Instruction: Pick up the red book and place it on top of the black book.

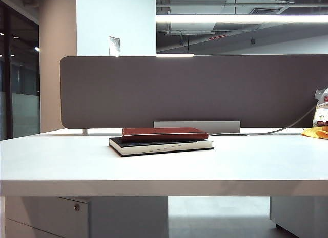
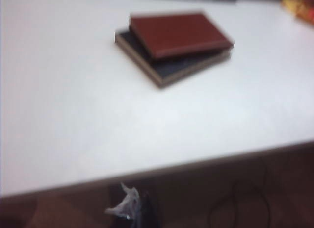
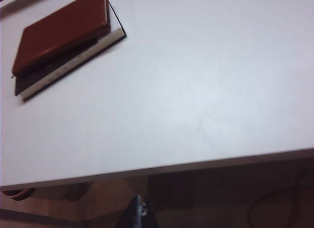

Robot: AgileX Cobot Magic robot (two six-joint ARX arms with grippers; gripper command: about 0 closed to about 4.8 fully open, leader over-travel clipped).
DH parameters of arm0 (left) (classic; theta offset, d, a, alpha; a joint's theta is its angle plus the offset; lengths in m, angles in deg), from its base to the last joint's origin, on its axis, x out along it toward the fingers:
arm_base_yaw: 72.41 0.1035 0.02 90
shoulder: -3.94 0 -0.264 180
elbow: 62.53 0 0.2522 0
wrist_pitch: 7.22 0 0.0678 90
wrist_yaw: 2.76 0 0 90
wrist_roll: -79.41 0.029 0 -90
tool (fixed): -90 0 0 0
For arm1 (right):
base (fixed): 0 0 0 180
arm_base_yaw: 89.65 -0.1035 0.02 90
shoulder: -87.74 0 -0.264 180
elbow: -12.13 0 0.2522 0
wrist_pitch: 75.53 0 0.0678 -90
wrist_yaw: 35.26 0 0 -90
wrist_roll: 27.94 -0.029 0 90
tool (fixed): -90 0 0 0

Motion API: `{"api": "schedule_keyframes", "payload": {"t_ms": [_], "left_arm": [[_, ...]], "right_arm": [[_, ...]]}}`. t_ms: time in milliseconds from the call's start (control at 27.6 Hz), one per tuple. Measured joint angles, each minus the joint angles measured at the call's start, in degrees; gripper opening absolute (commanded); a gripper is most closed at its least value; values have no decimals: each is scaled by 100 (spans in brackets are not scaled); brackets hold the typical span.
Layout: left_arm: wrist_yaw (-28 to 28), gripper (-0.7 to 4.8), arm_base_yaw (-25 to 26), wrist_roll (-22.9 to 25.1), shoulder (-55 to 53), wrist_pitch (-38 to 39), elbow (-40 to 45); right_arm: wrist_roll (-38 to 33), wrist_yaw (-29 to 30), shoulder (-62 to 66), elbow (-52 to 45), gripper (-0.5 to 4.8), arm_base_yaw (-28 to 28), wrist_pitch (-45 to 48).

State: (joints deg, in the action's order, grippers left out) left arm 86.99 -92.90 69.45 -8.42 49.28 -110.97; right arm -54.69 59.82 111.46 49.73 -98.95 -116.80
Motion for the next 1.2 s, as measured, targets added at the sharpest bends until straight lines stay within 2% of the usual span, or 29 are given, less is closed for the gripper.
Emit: {"api": "schedule_keyframes", "payload": {"t_ms": [435, 689, 1015, 1197], "left_arm": [[199, -6, 0, -118, 2, -656, 376], [286, -6, 0, -254, -2, -1226, 997], [297, -6, 0, -400, 7, -1801, 1633], [490, -6, 0, -387, 28, -1858, 1858]], "right_arm": [[-22, -105, -79, -671, -5, -26, 850], [-22, -160, -79, -1073, -5, -26, 1519], [271, -365, -77, -1233, -5, -28, 1681], [284, -402, -77, -1408, -5, -28, 1816]]}}
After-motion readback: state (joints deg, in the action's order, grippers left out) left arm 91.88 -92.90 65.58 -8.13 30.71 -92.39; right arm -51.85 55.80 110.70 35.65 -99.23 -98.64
